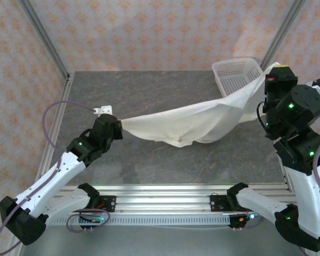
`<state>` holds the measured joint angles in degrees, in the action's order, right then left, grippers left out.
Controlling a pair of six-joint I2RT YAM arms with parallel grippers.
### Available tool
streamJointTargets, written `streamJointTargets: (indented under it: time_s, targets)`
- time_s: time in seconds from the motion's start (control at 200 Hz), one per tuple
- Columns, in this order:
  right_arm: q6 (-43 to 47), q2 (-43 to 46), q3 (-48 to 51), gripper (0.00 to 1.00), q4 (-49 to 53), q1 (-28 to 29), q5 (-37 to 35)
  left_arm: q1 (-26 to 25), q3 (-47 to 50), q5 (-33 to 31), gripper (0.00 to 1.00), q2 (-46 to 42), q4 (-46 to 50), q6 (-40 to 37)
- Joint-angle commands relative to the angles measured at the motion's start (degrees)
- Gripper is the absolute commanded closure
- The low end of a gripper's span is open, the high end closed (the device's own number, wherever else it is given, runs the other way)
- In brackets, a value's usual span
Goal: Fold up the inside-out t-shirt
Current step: Flatten out the T-shirt at the center of the table.
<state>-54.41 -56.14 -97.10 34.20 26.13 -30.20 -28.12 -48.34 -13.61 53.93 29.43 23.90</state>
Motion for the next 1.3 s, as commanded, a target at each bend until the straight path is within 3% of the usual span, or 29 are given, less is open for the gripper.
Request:
streamJointTargets:
  time_s: [0.0,0.15,0.3,0.445,0.595,0.691,0.726,0.861,0.931,1.151,1.226,1.296]
  targets:
    - [-3.19,-1.87,6.21,1.00,4.71,-0.29,1.41,3.33,-0.13,6.06,0.71,2.39,2.15,0.42]
    - [-6.04,-2.27,17.52,1.00,9.75,-0.80,-0.12,6.45,3.11,13.04,0.71,7.01,-2.63,3.64]
    - [-6.80,-5.11,22.55,1.00,13.81,-3.83,1.74,10.81,5.94,21.01,0.71,11.84,-7.31,5.48]
    - [-3.64,-9.44,25.33,1.00,11.13,-6.90,2.04,11.88,2.65,27.17,0.83,18.27,-12.71,5.20]
    - [0.33,-14.87,24.85,1.00,8.90,-8.34,-8.10,12.10,-6.96,27.67,0.94,29.94,-13.90,3.28]
    - [3.99,-18.09,24.86,1.00,6.65,-9.78,-11.12,12.36,-9.48,29.04,0.94,35.17,-15.75,4.55]
    - [4.45,-19.15,24.61,1.00,6.78,-10.65,-9.77,12.38,-8.59,29.64,0.90,34.77,-16.93,5.58]
    - [8.78,-19.70,24.81,1.00,3.90,-11.98,-0.55,12.29,-1.08,27.19,0.56,27.62,-14.68,9.13]
    - [12.21,-18.36,26.82,1.00,-0.54,-11.99,7.46,12.30,3.46,27.23,0.47,24.01,-11.66,10.28]
    - [16.51,-14.94,31.12,1.00,-8.30,-11.99,27.78,12.01,14.87,33.23,0.44,13.53,-9.79,14.67]
    - [18.25,-14.37,31.30,1.00,-8.65,-12.03,32.45,11.40,16.25,37.95,0.45,13.04,-11.44,15.88]
    - [20.02,-14.13,31.35,1.00,-8.40,-12.02,36.44,9.16,15.49,38.46,0.46,14.51,-10.89,15.25]
